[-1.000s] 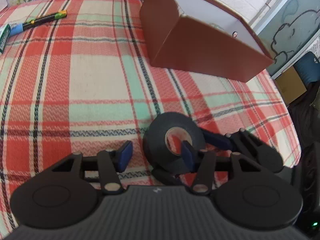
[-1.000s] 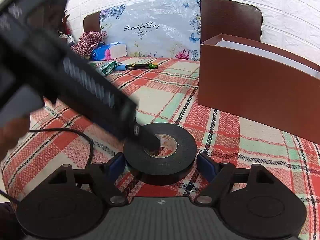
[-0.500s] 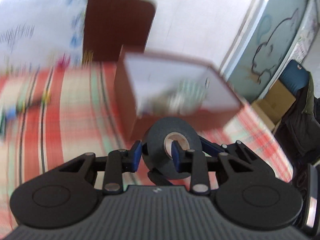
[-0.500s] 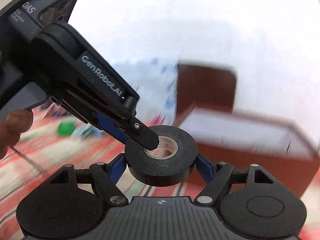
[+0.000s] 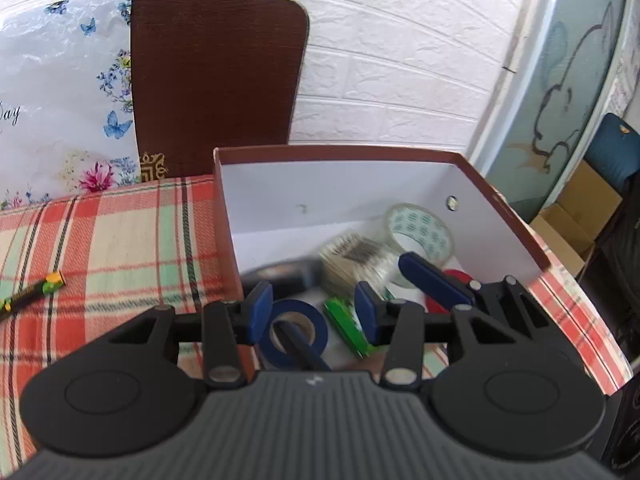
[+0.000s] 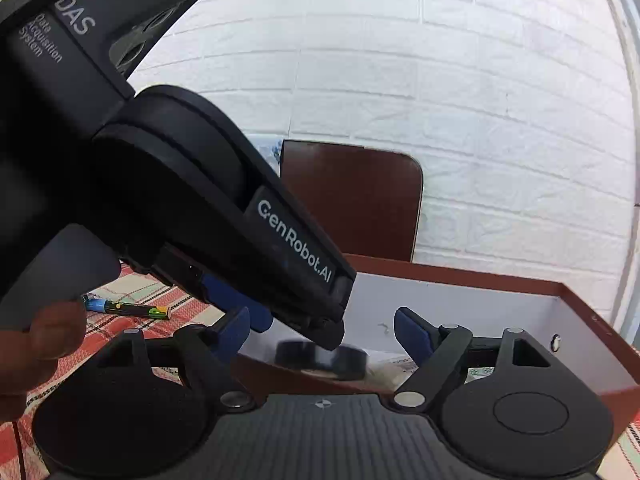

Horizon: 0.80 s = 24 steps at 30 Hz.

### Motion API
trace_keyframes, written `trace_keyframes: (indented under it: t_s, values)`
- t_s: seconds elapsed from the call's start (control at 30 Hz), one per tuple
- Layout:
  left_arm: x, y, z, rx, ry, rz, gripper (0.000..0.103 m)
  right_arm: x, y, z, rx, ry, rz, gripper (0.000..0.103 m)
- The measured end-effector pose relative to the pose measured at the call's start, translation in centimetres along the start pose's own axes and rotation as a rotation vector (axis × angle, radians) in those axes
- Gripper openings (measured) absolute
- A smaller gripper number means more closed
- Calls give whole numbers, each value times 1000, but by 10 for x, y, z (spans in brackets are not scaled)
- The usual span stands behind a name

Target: Organize objects

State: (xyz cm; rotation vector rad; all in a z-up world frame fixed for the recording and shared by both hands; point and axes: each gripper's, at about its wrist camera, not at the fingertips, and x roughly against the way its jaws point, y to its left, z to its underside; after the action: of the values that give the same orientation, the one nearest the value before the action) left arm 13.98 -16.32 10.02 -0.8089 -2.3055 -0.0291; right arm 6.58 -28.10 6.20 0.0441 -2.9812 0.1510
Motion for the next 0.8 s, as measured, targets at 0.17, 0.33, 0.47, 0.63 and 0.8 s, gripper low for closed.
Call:
trace_keyframes:
  t_s: [0.17, 0.33, 0.47, 0.63, 0.8]
  values:
    - [27, 3, 21, 29, -34, 51, 48, 26, 16, 11, -16, -24, -20, 78]
    - [48, 1, 41, 26, -46, -2, 55, 46, 36, 22, 11, 4, -73, 78]
    - [59, 7, 51, 51, -14, -52, 55, 53, 44, 29, 21, 73, -104, 77]
    - [69, 10, 57, 49, -1, -124, 57, 57, 35, 31, 6, 138, -62, 76]
    - [80, 10, 61, 49, -11, -181, 61, 74, -7, 20, -111, 178, 54, 75]
